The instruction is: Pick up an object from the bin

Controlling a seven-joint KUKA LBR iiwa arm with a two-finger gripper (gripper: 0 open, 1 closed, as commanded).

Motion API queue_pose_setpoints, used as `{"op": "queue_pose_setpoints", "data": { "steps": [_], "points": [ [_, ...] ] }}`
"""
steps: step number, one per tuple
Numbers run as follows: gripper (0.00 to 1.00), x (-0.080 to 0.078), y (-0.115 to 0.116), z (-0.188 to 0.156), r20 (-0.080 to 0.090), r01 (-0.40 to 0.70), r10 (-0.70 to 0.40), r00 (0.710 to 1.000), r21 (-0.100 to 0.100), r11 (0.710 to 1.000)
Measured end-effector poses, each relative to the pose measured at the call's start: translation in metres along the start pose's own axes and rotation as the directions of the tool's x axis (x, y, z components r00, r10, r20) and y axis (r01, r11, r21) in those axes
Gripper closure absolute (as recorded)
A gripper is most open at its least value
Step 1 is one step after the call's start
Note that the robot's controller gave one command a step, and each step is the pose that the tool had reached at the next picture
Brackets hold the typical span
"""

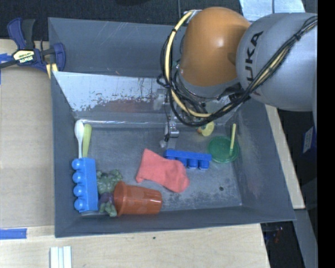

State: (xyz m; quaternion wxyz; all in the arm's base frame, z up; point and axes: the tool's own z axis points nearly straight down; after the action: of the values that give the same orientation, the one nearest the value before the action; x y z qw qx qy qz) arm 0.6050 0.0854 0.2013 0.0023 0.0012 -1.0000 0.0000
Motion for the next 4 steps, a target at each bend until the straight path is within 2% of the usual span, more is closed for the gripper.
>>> {"op": "queue_pose_setpoints", "data": {
  "steps": [1, 2, 3, 4],
  "points": [
    [0.00, -0.001, -0.001, -0.005, 0.008, -0.002, 0.002, 1.000, -0.001, 1.000],
    [0.00, 0.042, -0.025, 0.072, 0.010, -0.017, 0.018, 1.000, -0.001, 1.000],
    [0.00, 0.064, -0.018, 0.088, 0.020, 0.026, -0.026, 0.999, -0.002, 1.000],
    [0.00, 0.064, -0.031, 0.096, 0.024, 0.003, -0.002, 1.000, -0.006, 1.000]
  ]
}}
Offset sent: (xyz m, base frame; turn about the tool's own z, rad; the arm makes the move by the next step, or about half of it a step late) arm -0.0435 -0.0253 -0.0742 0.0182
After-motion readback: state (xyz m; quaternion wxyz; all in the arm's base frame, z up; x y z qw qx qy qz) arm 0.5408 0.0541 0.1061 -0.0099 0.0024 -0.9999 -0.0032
